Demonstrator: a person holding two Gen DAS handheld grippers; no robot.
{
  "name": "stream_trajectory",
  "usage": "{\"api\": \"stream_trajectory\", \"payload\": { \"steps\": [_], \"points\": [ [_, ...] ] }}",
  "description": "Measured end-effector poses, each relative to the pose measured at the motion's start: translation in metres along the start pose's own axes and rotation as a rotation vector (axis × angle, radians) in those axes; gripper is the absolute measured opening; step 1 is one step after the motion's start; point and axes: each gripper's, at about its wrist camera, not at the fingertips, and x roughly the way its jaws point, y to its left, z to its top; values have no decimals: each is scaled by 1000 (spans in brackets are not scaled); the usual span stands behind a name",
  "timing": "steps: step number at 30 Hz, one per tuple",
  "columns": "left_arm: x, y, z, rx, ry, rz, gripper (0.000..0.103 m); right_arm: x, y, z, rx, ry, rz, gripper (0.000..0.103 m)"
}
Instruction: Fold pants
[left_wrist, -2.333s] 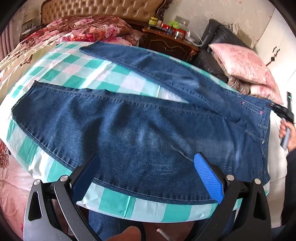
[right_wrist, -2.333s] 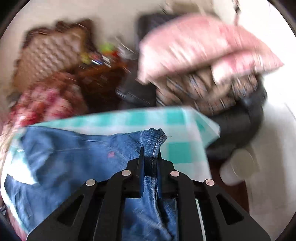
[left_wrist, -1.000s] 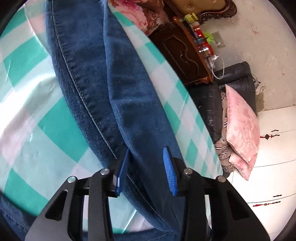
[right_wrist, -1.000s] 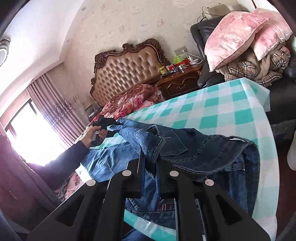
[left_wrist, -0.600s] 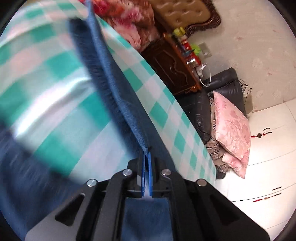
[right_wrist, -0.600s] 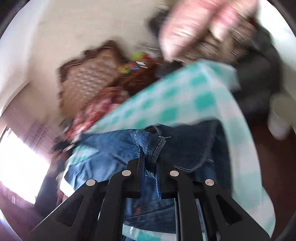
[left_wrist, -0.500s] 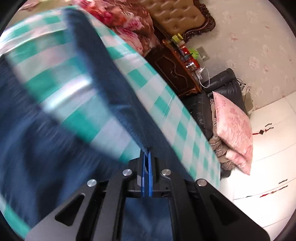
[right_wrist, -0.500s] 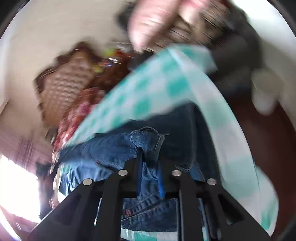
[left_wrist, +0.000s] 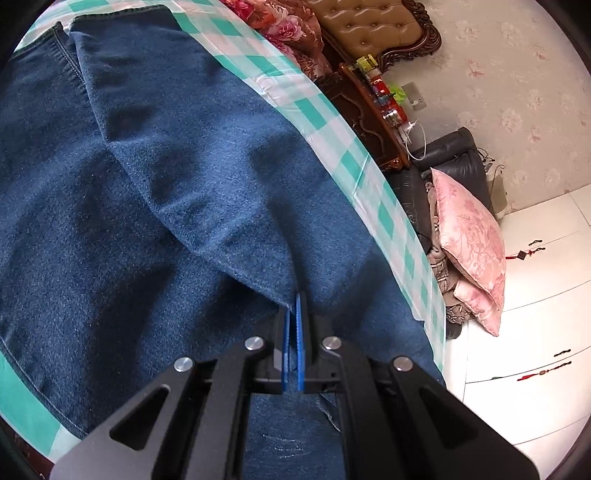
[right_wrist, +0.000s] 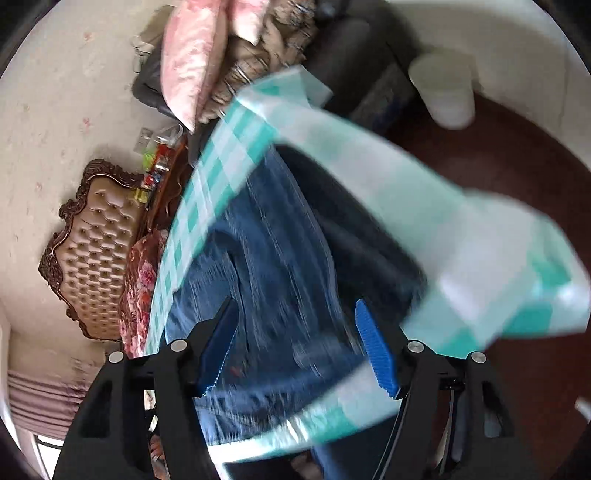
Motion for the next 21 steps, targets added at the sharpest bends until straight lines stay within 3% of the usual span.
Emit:
{"api": "stream_trajectory", "payload": {
  "steps": [8,11,18,21],
  "points": [
    [-2,5,2,-2,14,-15,2,-3,-5,-29,94,29,2,66],
    [-2,7,2,0,16,-17,2,-7,3,-41,72,42,28,66],
    [-3,6,2,-4,17,-27,2,34,14,-57,85,132,33,61],
    [-5,7,5,-4,16,-32,2,39,13,-56,90,101,26,56]
  ]
}}
